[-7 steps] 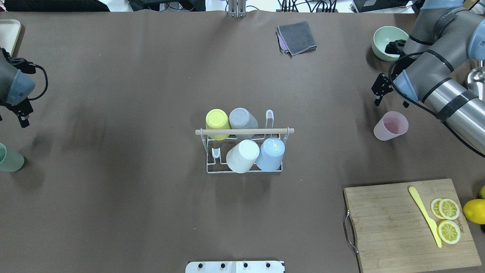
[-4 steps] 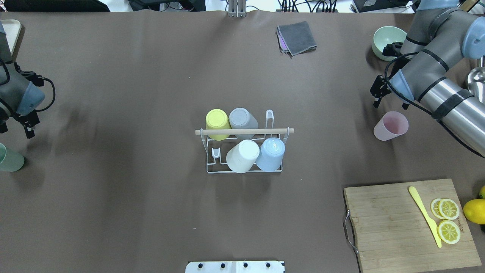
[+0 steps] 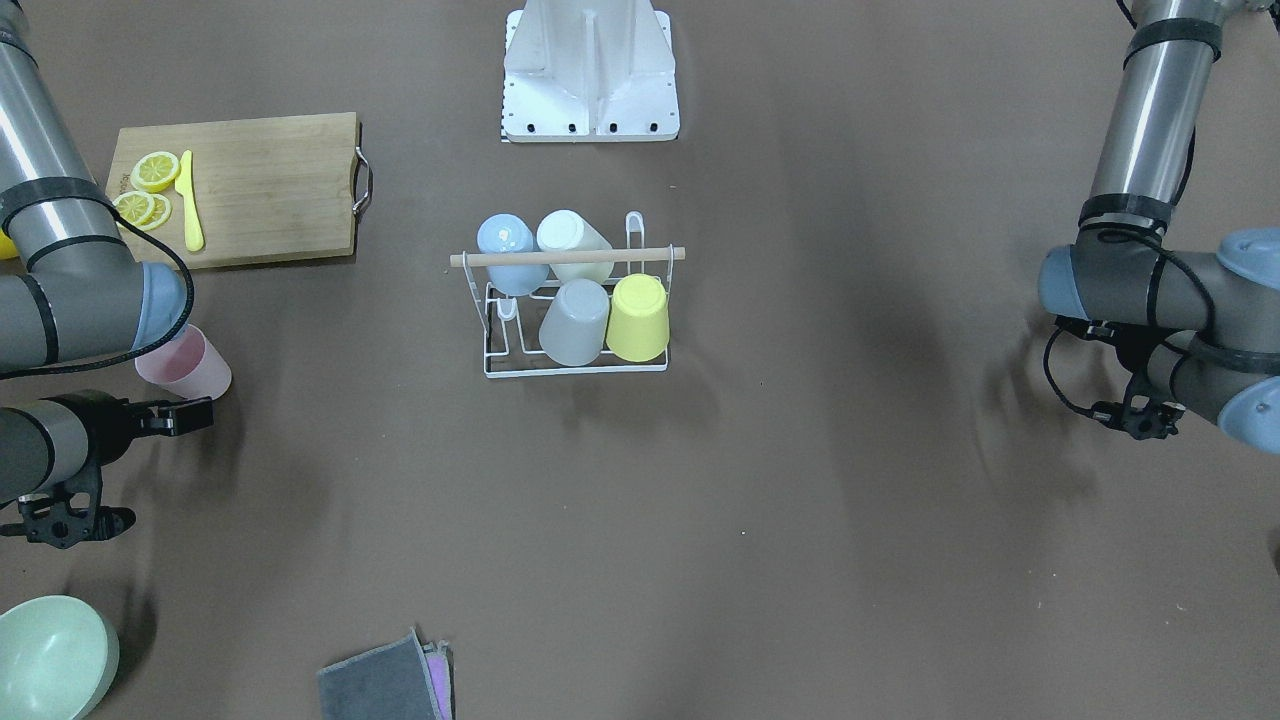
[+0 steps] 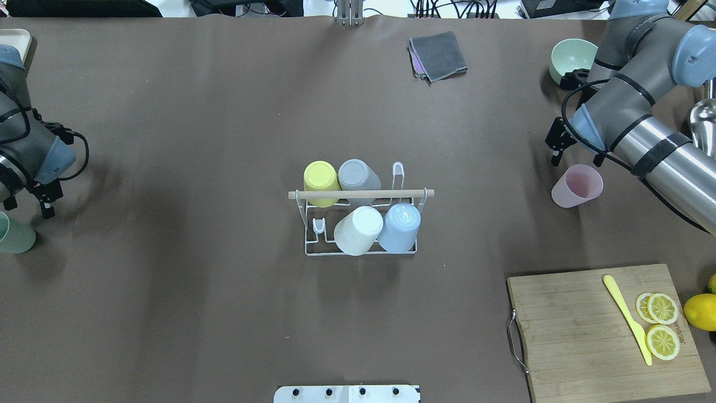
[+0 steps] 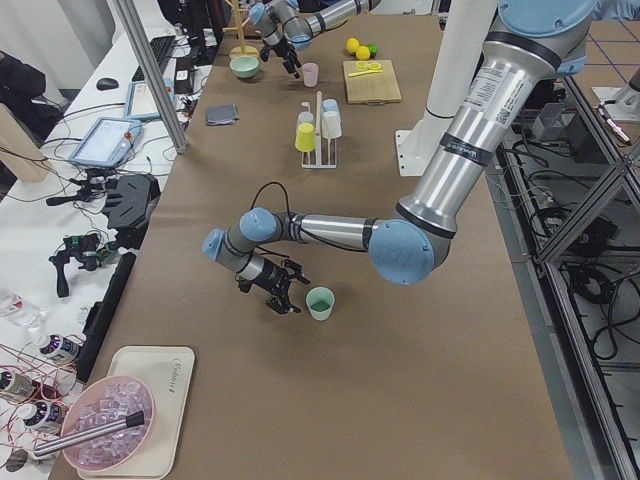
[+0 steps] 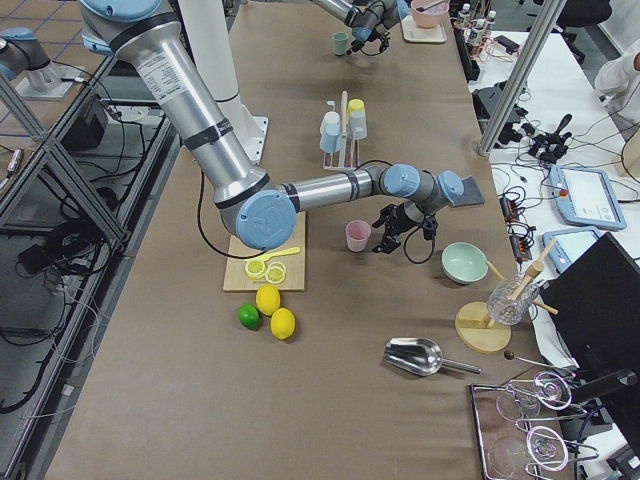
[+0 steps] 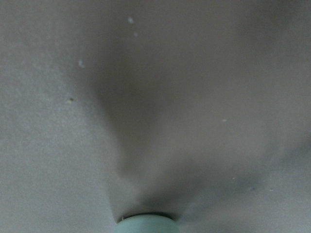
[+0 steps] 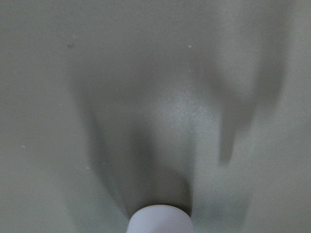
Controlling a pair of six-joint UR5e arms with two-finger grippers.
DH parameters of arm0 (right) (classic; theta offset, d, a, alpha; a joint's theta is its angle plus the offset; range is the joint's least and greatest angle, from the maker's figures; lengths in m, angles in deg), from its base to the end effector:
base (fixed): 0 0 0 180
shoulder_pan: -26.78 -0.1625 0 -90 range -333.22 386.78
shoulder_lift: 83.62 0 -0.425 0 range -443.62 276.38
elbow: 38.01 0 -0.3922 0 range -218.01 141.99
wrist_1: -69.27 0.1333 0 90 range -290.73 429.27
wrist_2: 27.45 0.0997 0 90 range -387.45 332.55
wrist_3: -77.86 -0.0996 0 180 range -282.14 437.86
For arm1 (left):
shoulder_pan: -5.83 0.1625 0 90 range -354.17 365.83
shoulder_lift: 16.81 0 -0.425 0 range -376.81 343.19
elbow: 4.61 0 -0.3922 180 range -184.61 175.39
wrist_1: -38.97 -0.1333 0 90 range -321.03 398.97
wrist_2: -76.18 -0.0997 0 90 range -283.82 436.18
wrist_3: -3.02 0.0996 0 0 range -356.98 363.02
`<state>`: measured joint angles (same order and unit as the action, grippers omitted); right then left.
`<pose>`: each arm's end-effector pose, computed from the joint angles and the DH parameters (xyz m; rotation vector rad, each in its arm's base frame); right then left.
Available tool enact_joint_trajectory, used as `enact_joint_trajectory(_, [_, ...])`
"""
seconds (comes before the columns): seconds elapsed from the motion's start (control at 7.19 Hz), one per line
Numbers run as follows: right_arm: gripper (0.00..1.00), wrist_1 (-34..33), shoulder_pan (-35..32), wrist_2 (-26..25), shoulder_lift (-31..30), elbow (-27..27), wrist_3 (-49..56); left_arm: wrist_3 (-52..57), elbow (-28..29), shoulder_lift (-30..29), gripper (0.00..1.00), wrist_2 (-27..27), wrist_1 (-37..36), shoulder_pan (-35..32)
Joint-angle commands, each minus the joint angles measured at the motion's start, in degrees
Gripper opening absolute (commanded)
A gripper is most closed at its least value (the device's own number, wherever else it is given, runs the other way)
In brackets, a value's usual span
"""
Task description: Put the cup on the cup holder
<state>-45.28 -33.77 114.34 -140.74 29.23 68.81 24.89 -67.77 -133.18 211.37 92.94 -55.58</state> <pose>-0.2953 -0.6349 0.5350 -0.5185 -0.7726 -0.2163 0.2414 -0.5738 0.6622 -0.6543 0.7330 0.5591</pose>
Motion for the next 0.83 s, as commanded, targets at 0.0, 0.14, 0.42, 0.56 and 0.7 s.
enact_joint_trajectory(0.0, [0.99,-0.7,0.4,0.6,0.1,-1.1,1.8,2.3,0.6,0.1,0.98,-0.2,-0.6,0.2])
enact_joint_trajectory(0.14, [0.99,-0.7,0.4,1.7,0.3,-1.8,1.8,2.3,0.9,0.1,0.98,-0.2,-2.0,0.2])
enact_joint_trajectory(0.42, [0.99,-0.7,1.0,2.1,0.9,-2.8,1.8,2.1,1.0,0.1,0.98,-0.3,-5.3,1.0])
enact_joint_trajectory(0.56, [0.99,-0.8,1.4,2.2,0.9,-3.1,1.8,1.8,1.0,0.1,0.98,-0.3,-6.3,1.1])
enact_joint_trajectory(0.7, [0.98,-1.0,1.7,2.3,0.9,-3.5,1.8,1.8,1.3,0.1,0.98,-0.3,-6.3,1.2])
